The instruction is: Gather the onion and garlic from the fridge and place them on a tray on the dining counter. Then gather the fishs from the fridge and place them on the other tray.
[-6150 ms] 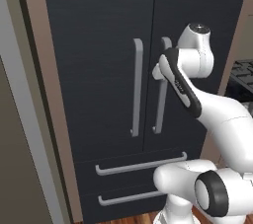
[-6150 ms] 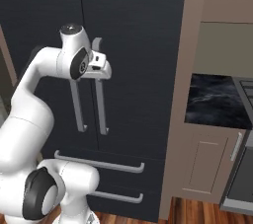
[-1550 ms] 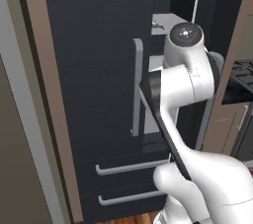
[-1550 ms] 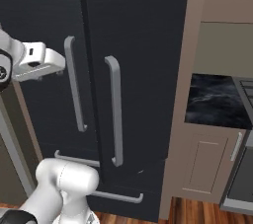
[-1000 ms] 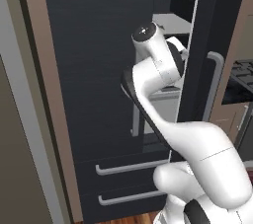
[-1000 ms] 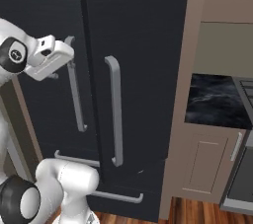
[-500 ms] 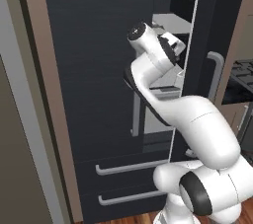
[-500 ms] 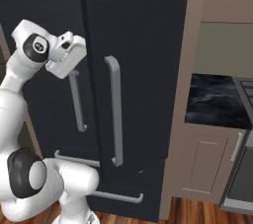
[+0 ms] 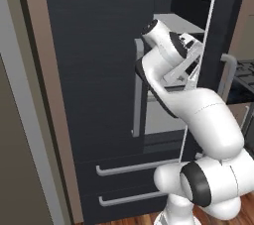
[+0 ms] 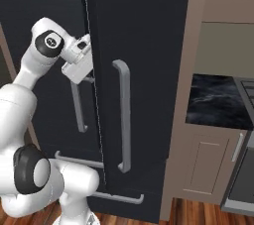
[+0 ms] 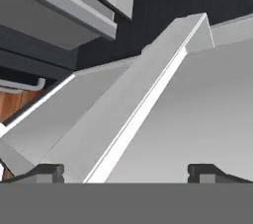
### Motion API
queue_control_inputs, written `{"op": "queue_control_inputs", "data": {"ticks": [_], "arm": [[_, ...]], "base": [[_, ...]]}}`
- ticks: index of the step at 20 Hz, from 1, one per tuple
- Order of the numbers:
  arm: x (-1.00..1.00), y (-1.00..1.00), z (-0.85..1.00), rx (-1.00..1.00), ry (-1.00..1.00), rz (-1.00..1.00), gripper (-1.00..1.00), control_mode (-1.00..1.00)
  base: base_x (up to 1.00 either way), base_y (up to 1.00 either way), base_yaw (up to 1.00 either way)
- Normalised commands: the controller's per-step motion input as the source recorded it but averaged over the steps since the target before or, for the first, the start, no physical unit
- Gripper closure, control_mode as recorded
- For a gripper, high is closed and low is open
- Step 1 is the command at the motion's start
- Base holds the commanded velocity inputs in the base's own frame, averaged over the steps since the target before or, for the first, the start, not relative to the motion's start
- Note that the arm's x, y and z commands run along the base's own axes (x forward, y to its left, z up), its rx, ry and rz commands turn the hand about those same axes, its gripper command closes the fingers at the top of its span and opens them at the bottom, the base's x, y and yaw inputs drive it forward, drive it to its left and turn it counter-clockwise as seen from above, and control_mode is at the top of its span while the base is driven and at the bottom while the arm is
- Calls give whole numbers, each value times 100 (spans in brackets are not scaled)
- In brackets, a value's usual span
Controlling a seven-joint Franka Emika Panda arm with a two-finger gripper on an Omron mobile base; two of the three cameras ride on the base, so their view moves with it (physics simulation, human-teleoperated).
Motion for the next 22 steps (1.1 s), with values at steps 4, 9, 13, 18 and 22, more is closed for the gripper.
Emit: {"op": "queue_control_inputs", "data": {"ticks": [4, 9, 13, 18, 22], "arm": [[-68, -69, 0, 0, 14, -24, -100, -100], [-53, -90, 0, 0, 11, -24, -100, -100], [-13, -100, 0, 0, 11, -21, -100, -100], [0, -100, 0, 0, 8, -16, -100, -100], [-14, -70, 0, 0, -4, -6, -100, -100]], "base": [[0, 0, 0], [0, 0, 0], [0, 0, 0], [0, 0, 0], [0, 0, 0]]}}
